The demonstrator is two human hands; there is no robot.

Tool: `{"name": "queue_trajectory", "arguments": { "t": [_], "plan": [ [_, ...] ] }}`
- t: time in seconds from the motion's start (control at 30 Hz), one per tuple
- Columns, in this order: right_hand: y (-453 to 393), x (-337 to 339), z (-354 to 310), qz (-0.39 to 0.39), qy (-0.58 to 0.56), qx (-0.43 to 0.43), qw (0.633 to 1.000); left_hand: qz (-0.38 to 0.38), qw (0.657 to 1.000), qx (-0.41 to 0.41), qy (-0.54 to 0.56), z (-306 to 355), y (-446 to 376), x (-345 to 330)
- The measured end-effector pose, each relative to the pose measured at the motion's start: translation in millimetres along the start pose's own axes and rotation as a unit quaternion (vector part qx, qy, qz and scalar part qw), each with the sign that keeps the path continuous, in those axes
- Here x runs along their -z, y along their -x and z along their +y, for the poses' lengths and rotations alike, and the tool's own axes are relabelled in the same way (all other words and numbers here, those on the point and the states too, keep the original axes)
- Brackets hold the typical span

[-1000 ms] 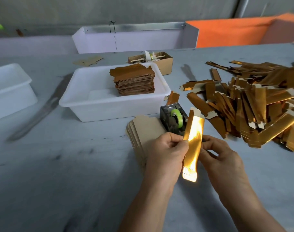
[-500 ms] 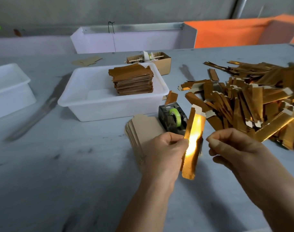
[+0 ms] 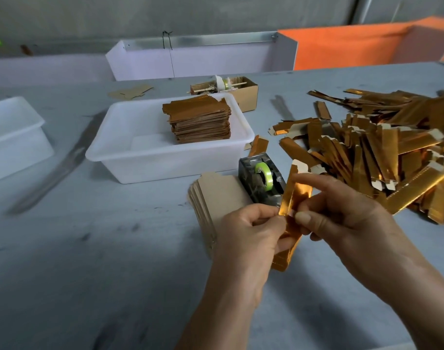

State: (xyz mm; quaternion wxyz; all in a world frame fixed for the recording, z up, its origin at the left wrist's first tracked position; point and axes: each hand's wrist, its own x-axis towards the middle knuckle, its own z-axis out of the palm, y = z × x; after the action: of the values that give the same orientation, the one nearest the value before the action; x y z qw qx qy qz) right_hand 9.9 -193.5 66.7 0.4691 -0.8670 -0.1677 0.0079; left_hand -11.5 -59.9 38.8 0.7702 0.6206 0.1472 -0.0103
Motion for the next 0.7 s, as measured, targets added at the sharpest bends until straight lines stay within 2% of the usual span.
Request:
{"name": "queue_trajectory", "arguments": {
  "t": [0.2, 0.43, 0.7],
  "plan": [
    [-2, -6, 3, 0.039, 0.024, -0.030, 0.998, -0.014, 1.000, -0.009, -0.015, 2, 5, 1],
    [-2, -10, 0, 0.051, 0.054, -0.033, 0.997, -0.034, 0.998, -0.021, -0.045, 5, 10, 5],
    [2, -11, -7, 0.049, 0.108, -0.034, 0.992, 0.028, 0.997, -0.054, -0.050, -5, 12, -1]
  ]
}}
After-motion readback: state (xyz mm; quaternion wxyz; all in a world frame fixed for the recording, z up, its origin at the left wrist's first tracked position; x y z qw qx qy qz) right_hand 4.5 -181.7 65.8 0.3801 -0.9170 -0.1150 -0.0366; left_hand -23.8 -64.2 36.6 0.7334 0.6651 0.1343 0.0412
